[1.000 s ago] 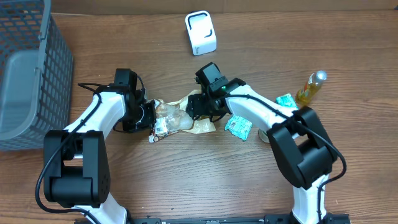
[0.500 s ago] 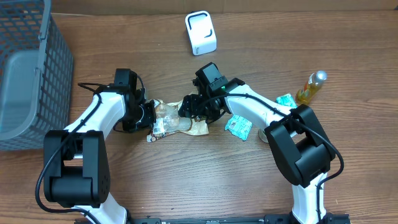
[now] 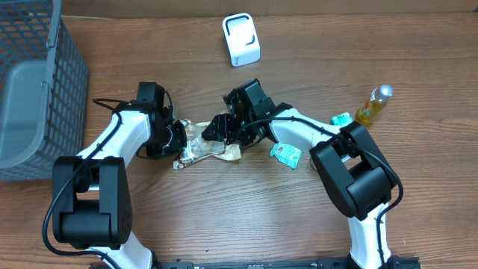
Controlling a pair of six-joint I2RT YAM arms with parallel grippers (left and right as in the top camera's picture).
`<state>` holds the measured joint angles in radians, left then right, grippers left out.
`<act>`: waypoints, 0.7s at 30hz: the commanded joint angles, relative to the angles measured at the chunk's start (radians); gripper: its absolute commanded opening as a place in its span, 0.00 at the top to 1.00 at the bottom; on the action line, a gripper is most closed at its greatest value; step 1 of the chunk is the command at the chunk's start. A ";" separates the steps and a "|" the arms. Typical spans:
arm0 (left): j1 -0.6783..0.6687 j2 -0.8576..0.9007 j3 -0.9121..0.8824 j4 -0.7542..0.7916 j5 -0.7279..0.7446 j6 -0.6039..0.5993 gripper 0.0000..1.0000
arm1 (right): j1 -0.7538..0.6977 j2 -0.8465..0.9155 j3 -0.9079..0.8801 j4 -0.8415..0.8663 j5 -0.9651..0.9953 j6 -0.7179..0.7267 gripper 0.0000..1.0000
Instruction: Scan the item barcode
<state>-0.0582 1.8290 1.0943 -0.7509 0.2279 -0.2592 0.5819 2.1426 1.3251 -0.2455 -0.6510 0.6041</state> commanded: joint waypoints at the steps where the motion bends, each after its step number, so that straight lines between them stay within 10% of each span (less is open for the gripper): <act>1: -0.002 0.002 -0.011 0.005 0.023 -0.006 0.95 | 0.007 0.028 -0.018 0.022 -0.069 0.021 0.44; 21: -0.002 0.002 -0.012 0.004 -0.029 -0.006 0.95 | 0.007 0.029 -0.058 0.163 -0.023 0.085 0.43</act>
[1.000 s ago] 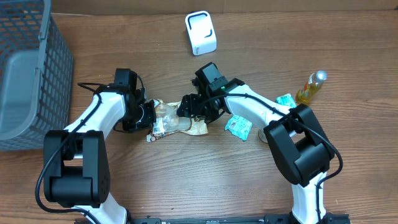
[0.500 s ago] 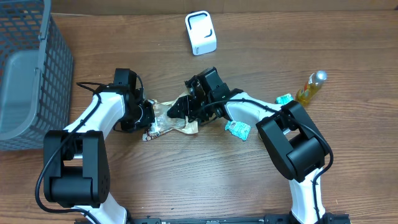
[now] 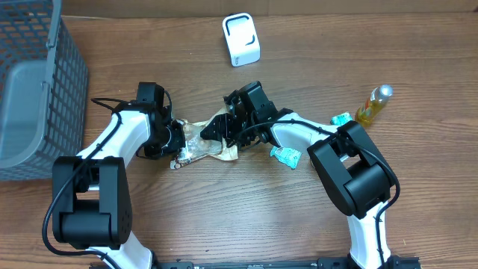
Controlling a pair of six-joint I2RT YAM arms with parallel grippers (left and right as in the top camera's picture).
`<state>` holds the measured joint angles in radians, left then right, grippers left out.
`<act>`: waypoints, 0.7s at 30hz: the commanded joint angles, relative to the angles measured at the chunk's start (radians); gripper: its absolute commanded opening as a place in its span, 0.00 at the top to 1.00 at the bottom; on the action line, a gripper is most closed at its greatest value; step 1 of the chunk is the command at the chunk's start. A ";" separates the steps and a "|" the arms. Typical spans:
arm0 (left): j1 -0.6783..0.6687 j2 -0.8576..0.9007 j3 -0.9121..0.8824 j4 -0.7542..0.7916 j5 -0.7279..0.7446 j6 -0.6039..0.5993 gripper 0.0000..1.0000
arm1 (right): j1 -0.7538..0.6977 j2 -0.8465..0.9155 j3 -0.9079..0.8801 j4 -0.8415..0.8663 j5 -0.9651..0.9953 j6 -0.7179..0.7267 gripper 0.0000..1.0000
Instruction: Scan the item barcode
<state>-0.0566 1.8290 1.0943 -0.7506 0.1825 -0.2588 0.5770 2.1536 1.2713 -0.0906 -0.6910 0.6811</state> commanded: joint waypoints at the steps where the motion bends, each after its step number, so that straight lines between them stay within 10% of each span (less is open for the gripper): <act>1: -0.004 0.002 -0.012 0.004 0.016 -0.007 0.95 | 0.012 0.018 -0.005 0.007 0.018 0.013 0.43; 21: -0.003 0.002 -0.012 0.004 0.016 -0.007 0.95 | 0.012 0.018 -0.016 0.075 0.021 0.077 0.42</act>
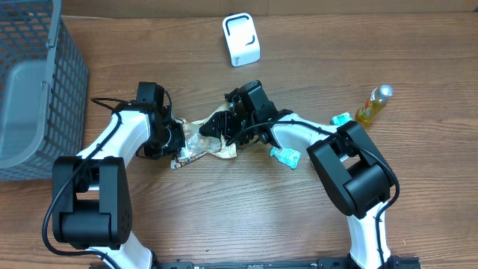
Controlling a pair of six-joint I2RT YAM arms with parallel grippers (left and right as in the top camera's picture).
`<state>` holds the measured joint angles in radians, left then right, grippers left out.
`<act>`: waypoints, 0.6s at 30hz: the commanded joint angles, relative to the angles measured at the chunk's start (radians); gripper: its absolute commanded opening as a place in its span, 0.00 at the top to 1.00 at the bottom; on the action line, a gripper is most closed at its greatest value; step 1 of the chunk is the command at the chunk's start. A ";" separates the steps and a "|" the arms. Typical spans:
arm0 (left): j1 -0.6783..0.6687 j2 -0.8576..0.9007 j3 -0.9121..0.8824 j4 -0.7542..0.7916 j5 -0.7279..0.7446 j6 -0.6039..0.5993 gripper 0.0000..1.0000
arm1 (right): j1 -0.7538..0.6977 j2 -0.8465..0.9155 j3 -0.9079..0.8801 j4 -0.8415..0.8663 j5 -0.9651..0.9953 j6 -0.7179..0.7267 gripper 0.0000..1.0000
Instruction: Scan the item barcode
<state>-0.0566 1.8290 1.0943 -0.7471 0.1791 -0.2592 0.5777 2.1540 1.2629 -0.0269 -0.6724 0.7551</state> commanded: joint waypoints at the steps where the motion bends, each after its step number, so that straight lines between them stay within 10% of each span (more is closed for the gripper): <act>1: -0.004 0.002 -0.012 0.001 0.020 -0.007 0.94 | 0.011 0.018 -0.007 0.013 0.003 0.003 0.42; 6: -0.003 0.002 -0.012 0.008 0.019 -0.006 0.94 | 0.011 0.018 -0.007 0.026 0.009 0.004 0.44; 18: -0.005 0.002 -0.012 0.006 0.020 -0.006 0.94 | 0.009 0.018 -0.007 0.061 -0.094 -0.028 0.84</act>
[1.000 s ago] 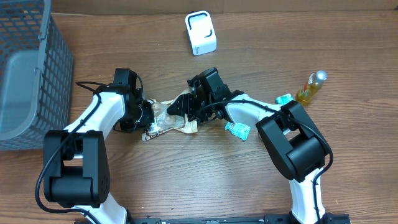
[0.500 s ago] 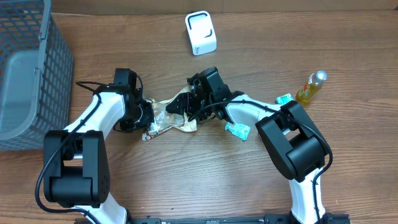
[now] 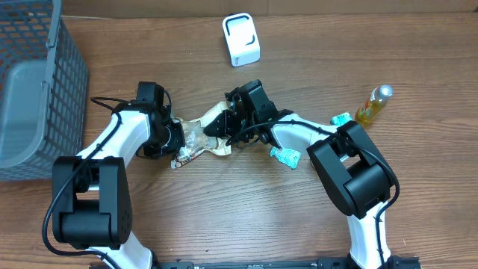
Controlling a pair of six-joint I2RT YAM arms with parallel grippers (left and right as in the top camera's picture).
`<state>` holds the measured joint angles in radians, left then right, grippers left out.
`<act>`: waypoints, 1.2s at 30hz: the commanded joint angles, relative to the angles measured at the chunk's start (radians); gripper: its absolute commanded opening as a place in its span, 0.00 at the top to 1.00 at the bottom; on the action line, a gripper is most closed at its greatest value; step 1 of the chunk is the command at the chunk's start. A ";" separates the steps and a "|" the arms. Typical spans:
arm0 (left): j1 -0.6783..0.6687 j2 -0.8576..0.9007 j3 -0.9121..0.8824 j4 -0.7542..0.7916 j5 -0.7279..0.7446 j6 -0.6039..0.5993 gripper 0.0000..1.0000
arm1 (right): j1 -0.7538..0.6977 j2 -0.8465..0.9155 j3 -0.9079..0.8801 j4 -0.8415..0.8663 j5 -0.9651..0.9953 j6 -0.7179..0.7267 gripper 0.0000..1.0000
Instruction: Scan the item barcode
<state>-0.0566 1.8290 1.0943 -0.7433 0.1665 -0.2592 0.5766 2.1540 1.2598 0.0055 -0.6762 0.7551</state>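
Note:
A crumpled clear-and-tan snack packet [image 3: 199, 140] is held between my two grippers at the middle of the table. My left gripper [image 3: 178, 139] is shut on its left end. My right gripper [image 3: 216, 125] is shut on its right end, which is tipped up toward the far side. The white barcode scanner [image 3: 241, 39] stands upright at the far edge, well beyond the packet. No barcode can be made out on the packet from overhead.
A grey mesh basket [image 3: 33, 82] holding a grey bin fills the far left. A small yellow bottle [image 3: 373, 104] stands at the right, with a teal packet [image 3: 342, 118] beside it. Another teal packet [image 3: 286, 155] lies under my right forearm.
The packet's right end has risen a little, its tan edge now standing higher toward the scanner side. Both grippers keep their hold and have barely shifted.
At first the packet lay flatter and lower between both grippers, its right part spread toward the near side. Then its right end was drawn up under my right gripper. It now sits bunched and tilted up, with my left gripper in the same place throughout.

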 commanded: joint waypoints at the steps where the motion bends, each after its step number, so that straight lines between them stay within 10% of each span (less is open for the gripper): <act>1: -0.005 0.002 -0.012 0.003 0.032 -0.006 0.94 | 0.010 0.018 -0.004 0.031 -0.097 -0.027 0.85; 17: 0.000 0.002 0.003 -0.018 0.008 0.003 0.96 | -0.021 0.017 -0.003 0.047 -0.250 -0.094 0.96; 28: 0.103 0.001 0.371 -0.236 0.010 0.013 0.96 | -0.117 -0.027 -0.002 0.054 -0.437 -0.187 0.96; 36: 0.177 0.002 0.429 -0.221 -0.147 0.008 0.73 | -0.118 -0.127 -0.002 0.053 -0.436 -0.214 0.96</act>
<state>0.0929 1.8313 1.5024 -0.9676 0.1261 -0.2543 0.4553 2.1242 1.2598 0.0513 -1.0790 0.5655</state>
